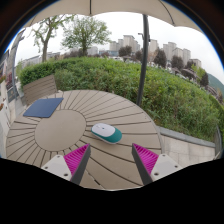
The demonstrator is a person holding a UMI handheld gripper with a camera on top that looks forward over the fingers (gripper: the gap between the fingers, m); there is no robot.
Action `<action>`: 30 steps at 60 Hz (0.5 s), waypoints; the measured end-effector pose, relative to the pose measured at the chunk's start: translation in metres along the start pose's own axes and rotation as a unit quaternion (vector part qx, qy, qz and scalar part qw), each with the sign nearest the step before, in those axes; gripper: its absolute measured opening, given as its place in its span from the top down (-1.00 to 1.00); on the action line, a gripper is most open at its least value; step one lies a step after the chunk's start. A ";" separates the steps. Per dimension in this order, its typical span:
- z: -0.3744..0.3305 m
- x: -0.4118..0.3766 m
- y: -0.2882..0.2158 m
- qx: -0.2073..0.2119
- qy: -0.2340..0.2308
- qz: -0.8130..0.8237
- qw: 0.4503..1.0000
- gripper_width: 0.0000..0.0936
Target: Arrange mouse
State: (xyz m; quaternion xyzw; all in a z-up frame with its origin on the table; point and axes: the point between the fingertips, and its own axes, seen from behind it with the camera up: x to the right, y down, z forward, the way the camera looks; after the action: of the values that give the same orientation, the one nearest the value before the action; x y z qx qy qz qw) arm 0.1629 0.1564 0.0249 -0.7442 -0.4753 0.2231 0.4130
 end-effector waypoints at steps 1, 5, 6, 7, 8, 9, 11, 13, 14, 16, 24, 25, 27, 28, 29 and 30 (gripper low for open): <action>0.005 0.001 0.000 -0.001 -0.002 0.000 1.000 -0.82; 0.027 0.004 -0.002 -0.007 -0.006 -0.003 1.000 -0.82; 0.033 0.003 -0.003 -0.008 -0.006 -0.005 1.000 -0.82; 0.039 0.004 -0.004 -0.010 -0.008 -0.007 1.000 -0.82; 0.045 0.003 -0.004 -0.012 -0.010 -0.009 1.000 -0.82; 0.050 0.003 -0.005 -0.014 -0.011 -0.011 1.000 -0.82; 0.060 0.006 -0.007 -0.017 -0.013 -0.013 1.000 -0.82; 0.069 0.007 -0.009 -0.019 -0.014 -0.015 1.000 -0.82; 0.073 0.006 -0.011 -0.020 -0.016 -0.016 1.000 -0.84; 0.081 0.005 -0.014 -0.022 -0.023 -0.013 0.999 -0.83; 0.105 0.013 -0.023 -0.034 -0.021 -0.008 0.999 -0.83; 0.106 0.013 -0.024 -0.036 -0.021 -0.007 0.999 -0.83; 0.109 0.014 -0.024 -0.041 -0.021 -0.006 0.999 -0.83; 0.110 0.013 -0.024 -0.043 -0.023 -0.005 0.999 -0.84; 0.111 0.011 -0.025 -0.042 -0.028 -0.003 0.999 -0.83; 0.111 0.014 -0.025 -0.043 -0.027 -0.002 0.999 -0.81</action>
State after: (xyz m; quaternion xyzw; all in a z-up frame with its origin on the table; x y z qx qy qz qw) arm 0.0751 0.2185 -0.0158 -0.7539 -0.4968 0.2220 0.3682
